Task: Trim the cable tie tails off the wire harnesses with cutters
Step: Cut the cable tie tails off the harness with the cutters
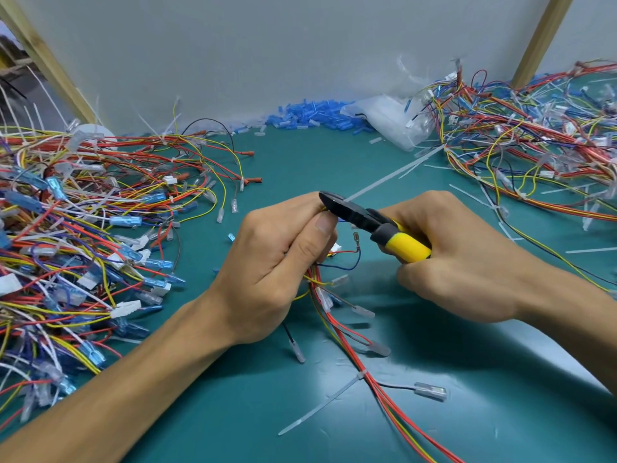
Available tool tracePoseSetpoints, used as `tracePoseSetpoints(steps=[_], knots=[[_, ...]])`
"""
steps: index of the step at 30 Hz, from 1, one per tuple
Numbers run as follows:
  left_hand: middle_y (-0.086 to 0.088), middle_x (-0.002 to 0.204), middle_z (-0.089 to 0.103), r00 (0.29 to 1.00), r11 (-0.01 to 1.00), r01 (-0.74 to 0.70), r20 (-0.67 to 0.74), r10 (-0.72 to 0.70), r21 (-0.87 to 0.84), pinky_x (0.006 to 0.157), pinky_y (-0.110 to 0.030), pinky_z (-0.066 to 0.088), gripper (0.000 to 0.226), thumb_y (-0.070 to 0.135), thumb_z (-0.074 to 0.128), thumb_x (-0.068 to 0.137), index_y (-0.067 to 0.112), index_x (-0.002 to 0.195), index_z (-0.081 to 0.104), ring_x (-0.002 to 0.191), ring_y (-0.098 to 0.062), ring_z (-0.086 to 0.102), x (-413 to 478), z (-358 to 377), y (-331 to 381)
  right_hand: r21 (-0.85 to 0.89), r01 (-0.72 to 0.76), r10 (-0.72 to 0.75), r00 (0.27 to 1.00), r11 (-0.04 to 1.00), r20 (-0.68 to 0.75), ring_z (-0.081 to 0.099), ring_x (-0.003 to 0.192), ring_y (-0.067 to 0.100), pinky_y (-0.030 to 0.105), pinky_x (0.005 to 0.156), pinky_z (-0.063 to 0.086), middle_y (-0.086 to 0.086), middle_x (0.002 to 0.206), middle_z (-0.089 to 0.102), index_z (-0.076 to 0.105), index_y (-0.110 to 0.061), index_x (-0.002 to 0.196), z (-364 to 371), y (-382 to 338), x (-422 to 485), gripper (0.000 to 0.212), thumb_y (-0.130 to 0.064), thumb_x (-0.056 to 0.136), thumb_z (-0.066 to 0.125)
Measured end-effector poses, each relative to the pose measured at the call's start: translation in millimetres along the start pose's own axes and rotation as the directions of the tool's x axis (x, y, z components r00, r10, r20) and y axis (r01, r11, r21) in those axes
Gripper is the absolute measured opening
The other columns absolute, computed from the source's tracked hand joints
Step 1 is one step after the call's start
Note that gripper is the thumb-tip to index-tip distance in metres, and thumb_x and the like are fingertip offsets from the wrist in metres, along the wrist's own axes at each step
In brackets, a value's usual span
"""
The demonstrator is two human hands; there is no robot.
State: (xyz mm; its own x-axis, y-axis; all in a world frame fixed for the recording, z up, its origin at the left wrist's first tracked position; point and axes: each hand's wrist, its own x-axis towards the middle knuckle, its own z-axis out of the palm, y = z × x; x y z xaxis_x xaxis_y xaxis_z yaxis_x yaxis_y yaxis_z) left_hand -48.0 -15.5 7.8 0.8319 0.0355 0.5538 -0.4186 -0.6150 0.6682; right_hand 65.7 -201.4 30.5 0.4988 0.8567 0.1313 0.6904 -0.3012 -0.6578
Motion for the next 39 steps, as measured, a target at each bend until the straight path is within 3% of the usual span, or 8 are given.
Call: tracePoseSetpoints(steps=[4, 9, 15, 19, 27, 30, 34, 39], knots=[[-0.008, 0.071, 0.045, 1.0, 1.0, -0.005, 0.006, 0.005, 0.002, 0.06, -0.027, 0.035, 0.042, 0.015, 0.036, 0.109, -0.007, 0.077, 0.052, 0.064, -0.025, 0.041, 0.2, 0.1, 0.2, -0.047, 0.028, -0.03, 0.999, 0.999, -0.044, 0.019, 0.053, 0.014, 0.031, 0.048, 0.014, 0.008, 0.059, 0.023, 0.031, -0.01, 0.066, 1.2, -0.4, 1.1, 0.022, -0.008, 0.056, 0.051], [-0.009, 0.071, 0.046, 0.999, 0.999, -0.014, 0.034, 0.013, 0.039, 0.061, -0.03, 0.036, 0.041, 0.014, 0.037, 0.108, -0.007, 0.078, 0.054, 0.065, -0.027, 0.042, 1.0, -2.0, 0.3, -0.158, 0.035, -0.045, 0.997, 0.987, -0.058, 0.033, 0.06, 0.026, 0.047, 0.051, 0.029, 0.013, 0.065, 0.04, 0.047, -0.013, 0.08, -1.1, 1.5, 2.1, 0.025, -0.015, 0.057, 0.055], [-0.01, 0.07, 0.045, 0.999, 0.997, -0.008, 0.052, 0.003, 0.083, 0.061, -0.03, 0.033, 0.037, 0.008, 0.039, 0.108, -0.004, 0.077, 0.053, 0.064, -0.027, 0.04, 1.6, -3.1, 1.6, -0.101, 0.049, -0.051, 0.999, 0.994, -0.019, 0.018, 0.054, 0.013, 0.035, 0.049, 0.013, 0.004, 0.058, 0.023, 0.036, -0.008, 0.067, -3.5, -0.2, 0.6, 0.019, -0.01, 0.056, 0.051], [-0.01, 0.069, 0.045, 0.998, 0.998, -0.026, 0.059, 0.023, 0.062, 0.06, -0.029, 0.034, 0.031, 0.009, 0.039, 0.108, 0.01, 0.082, 0.055, 0.063, -0.026, 0.041, 1.5, -3.0, 3.9, -0.051, 0.004, -0.003, 1.0, 0.999, 0.014, 0.016, 0.055, 0.013, 0.041, 0.051, 0.012, -0.002, 0.058, 0.019, 0.027, -0.009, 0.065, -3.2, -0.1, 0.1, 0.024, -0.01, 0.053, 0.048], [-0.01, 0.07, 0.043, 0.999, 1.0, 0.0, 0.048, -0.001, 0.028, 0.059, -0.031, 0.034, 0.034, 0.008, 0.038, 0.109, -0.001, 0.078, 0.051, 0.063, -0.028, 0.039, 0.4, -1.1, 0.6, -0.046, 0.011, -0.013, 0.999, 0.999, -0.035, 0.017, 0.054, 0.013, 0.038, 0.051, 0.012, 0.001, 0.057, 0.019, 0.03, -0.011, 0.063, 0.7, -1.0, 1.3, 0.021, -0.01, 0.054, 0.049], [-0.009, 0.07, 0.043, 0.999, 1.0, 0.012, 0.049, -0.013, 0.025, 0.059, -0.033, 0.034, 0.04, 0.012, 0.038, 0.109, -0.012, 0.082, 0.054, 0.064, -0.03, 0.039, -0.1, -1.6, -2.0, -0.116, 0.034, -0.039, 0.999, 0.993, -0.037, 0.023, 0.055, 0.018, 0.042, 0.051, 0.019, 0.012, 0.06, 0.032, 0.04, -0.014, 0.068, -0.1, -1.0, 1.9, 0.016, -0.012, 0.057, 0.052], [-0.01, 0.071, 0.044, 0.999, 0.999, 0.007, 0.049, -0.009, 0.038, 0.06, -0.035, 0.034, 0.042, 0.014, 0.038, 0.109, -0.014, 0.084, 0.057, 0.065, -0.03, 0.041, -0.1, -2.7, -2.3, -0.133, 0.063, -0.062, 0.998, 0.989, 0.013, 0.036, 0.06, 0.026, 0.043, 0.052, 0.028, 0.013, 0.067, 0.045, 0.049, -0.008, 0.085, -4.7, -0.9, 0.5, 0.027, -0.015, 0.059, 0.054], [-0.011, 0.069, 0.044, 0.999, 0.999, 0.012, 0.047, -0.014, 0.036, 0.059, -0.031, 0.033, 0.04, 0.009, 0.038, 0.108, -0.011, 0.077, 0.053, 0.063, -0.029, 0.04, 0.7, -2.8, -0.5, -0.104, 0.035, -0.035, 0.999, 0.994, -0.004, 0.019, 0.055, 0.015, 0.041, 0.051, 0.017, 0.012, 0.061, 0.028, 0.037, -0.009, 0.068, -2.6, -1.8, 0.9, 0.018, -0.011, 0.056, 0.05]])
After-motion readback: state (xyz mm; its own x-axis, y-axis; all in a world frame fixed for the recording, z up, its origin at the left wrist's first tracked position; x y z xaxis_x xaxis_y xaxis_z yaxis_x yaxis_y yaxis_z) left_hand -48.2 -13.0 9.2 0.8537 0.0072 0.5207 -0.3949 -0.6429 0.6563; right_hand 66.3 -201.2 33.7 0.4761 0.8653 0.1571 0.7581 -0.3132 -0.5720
